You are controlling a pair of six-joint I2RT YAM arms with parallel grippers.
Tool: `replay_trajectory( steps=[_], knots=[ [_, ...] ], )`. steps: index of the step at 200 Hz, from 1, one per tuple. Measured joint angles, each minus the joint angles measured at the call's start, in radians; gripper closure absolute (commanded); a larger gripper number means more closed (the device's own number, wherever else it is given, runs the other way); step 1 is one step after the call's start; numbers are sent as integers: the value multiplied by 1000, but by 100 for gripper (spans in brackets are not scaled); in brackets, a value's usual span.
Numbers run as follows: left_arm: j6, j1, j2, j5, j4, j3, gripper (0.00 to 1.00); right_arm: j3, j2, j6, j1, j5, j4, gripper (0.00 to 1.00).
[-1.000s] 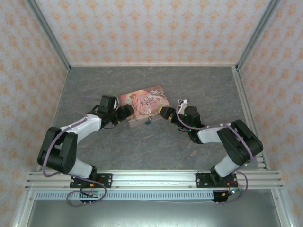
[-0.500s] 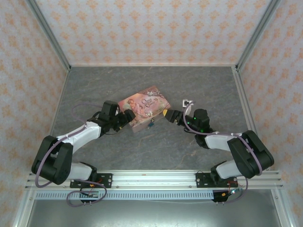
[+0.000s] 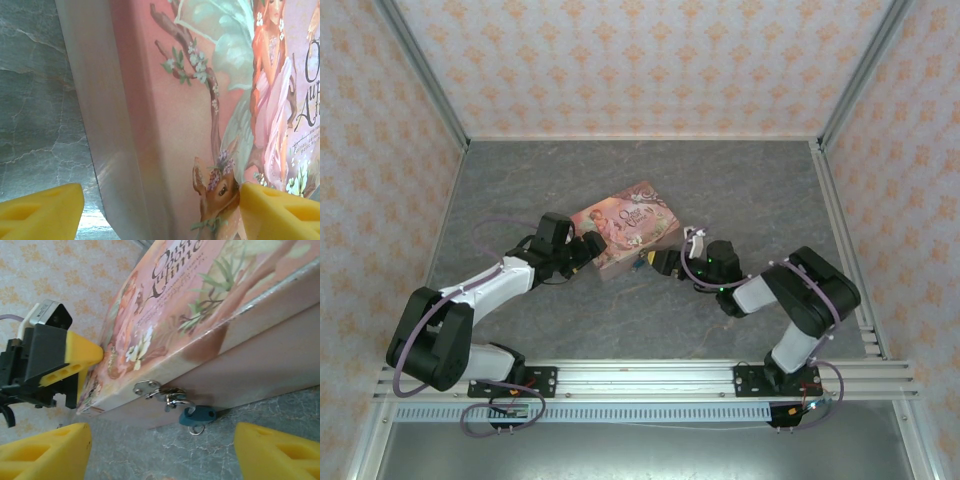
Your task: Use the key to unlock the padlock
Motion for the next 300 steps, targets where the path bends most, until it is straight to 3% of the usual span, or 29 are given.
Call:
replay_trajectory(
  steps=[92,138,300],
  knots=[
    [0,0,5,-3,-20,13,20,81,159,2,50,39,122,27],
    [0,0,5,-3,-20,13,20,111,225,21,66,45,163,32],
    [-1,0,12,-3,-20,17,20,116,256,46,78,9,214,48]
  ],
)
